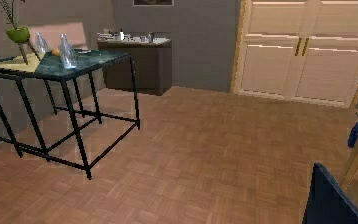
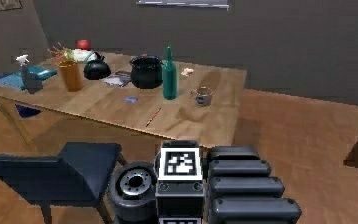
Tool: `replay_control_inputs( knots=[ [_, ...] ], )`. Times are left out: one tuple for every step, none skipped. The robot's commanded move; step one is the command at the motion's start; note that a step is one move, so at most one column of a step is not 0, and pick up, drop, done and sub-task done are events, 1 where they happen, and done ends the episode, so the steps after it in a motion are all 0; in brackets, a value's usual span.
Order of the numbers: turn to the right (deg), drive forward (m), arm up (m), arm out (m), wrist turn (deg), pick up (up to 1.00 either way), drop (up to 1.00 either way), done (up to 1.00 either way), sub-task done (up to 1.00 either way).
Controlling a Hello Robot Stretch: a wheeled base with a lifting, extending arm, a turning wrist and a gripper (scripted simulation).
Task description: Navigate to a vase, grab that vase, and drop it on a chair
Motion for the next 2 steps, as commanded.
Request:
replay_control_inputs(
  knots=[
    [-6.0, 0.00, 0.00, 0.00, 0.0, 0.00, 0.00, 0.00, 0.00],
    [-3.0, 0.00, 0.00, 0.00, 0.0, 0.00, 0.00, 0.00, 0.00]
  ],
)
